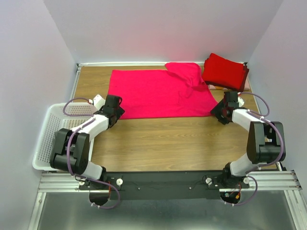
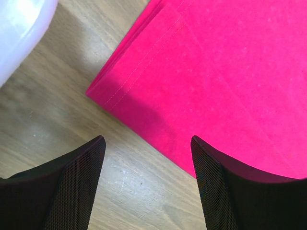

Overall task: Fold and stack the t-shirts
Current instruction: Fold the tshirt

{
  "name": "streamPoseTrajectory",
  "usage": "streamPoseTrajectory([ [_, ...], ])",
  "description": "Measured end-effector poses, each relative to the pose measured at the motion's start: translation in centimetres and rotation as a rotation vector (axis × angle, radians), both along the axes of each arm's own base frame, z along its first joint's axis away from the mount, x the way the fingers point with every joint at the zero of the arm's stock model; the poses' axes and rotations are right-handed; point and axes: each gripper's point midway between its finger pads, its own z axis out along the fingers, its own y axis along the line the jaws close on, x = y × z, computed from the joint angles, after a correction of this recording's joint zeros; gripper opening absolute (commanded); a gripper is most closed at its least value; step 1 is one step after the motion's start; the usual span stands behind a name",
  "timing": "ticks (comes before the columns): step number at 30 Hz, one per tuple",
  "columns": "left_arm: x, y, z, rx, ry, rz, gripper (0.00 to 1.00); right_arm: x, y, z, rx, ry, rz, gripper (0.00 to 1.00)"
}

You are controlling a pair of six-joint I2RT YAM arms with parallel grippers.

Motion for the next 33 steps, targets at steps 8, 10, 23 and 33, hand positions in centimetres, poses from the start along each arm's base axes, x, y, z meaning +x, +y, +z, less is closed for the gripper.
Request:
streamPoseTrajectory([
  [8, -1.2, -0.1, -0.5, 0.026, 0.036, 0.006, 0.8, 1.6, -0.3, 0.1, 0.004, -0.047, -0.041, 0.6],
  [10, -1.4, 0.0, -0.5, 0.028, 0.042, 0.008, 0.8, 1.8, -0.4, 0.3, 0.003, -0.057, -0.052, 0.58],
  [23, -2.8, 0.5, -0.2, 0.034, 0.059, 0.032, 0.8, 2.0, -0.5, 3.8, 0.011, -0.185, -0.071, 0.67],
  [33, -2.9, 1.0, -0.5, 0.06, 0.095, 0.062, 0.81, 2.1, 0.0, 0.8, 0.032, -0.106, -0.055, 0.64],
])
